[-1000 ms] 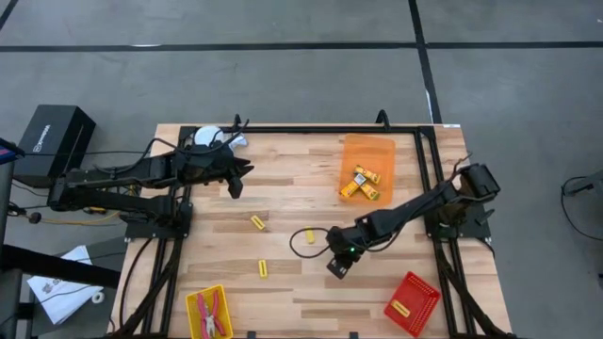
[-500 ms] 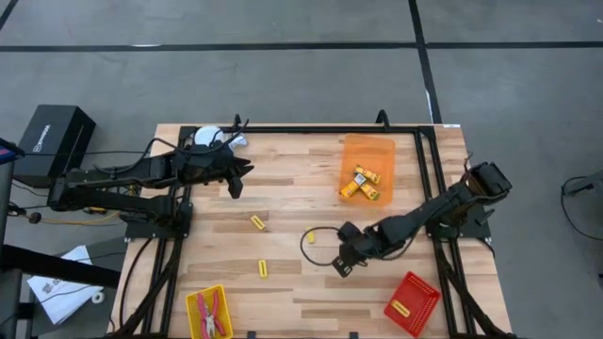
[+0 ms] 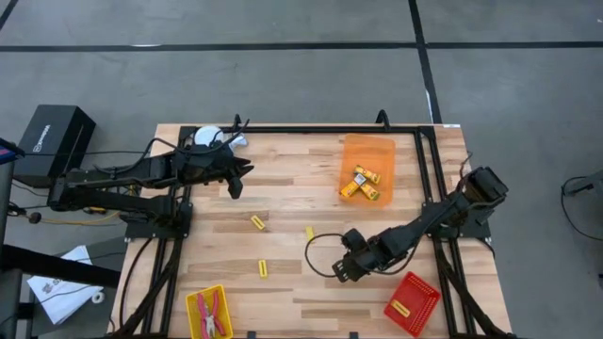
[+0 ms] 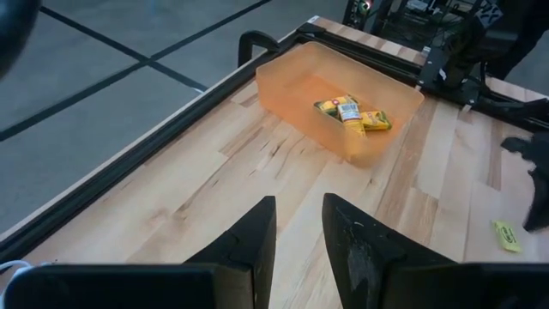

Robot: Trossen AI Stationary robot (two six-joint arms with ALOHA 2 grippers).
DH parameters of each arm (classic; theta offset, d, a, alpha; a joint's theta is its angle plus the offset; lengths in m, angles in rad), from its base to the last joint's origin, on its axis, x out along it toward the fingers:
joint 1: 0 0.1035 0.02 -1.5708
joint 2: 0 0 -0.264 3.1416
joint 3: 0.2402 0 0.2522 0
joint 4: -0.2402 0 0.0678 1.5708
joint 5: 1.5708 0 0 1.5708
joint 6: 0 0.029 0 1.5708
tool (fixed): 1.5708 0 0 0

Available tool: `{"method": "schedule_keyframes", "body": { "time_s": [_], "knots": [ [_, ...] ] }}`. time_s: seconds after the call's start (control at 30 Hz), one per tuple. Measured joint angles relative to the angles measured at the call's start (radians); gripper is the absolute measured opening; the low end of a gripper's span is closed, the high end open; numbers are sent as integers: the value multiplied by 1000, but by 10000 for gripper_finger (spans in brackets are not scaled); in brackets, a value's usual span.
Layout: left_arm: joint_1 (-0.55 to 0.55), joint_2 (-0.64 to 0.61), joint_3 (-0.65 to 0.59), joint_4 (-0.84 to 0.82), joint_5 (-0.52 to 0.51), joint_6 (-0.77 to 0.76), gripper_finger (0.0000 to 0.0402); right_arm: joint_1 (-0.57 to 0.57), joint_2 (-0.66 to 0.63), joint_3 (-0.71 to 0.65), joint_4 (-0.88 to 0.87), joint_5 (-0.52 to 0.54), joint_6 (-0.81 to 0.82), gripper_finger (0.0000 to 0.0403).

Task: Pick & Place School Supplies
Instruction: Put the yellow eraser into the red bin

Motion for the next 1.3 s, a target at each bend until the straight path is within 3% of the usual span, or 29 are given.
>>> {"method": "schedule_keyframes", "body": {
  "time_s": [0.23, 1.07, 1.3],
  "knots": [
    [0, 0, -1, 2, 0, 1, 92, -4, 35, -1, 57, -5, 25, 0],
    [0, 0, -1, 2, 0, 1, 92, -12, 35, -2, 8, 1, 36, 0],
    [0, 0, -1, 2, 0, 1, 92, -12, 31, -70, 98, -21, 75, 0]
  ]
}}
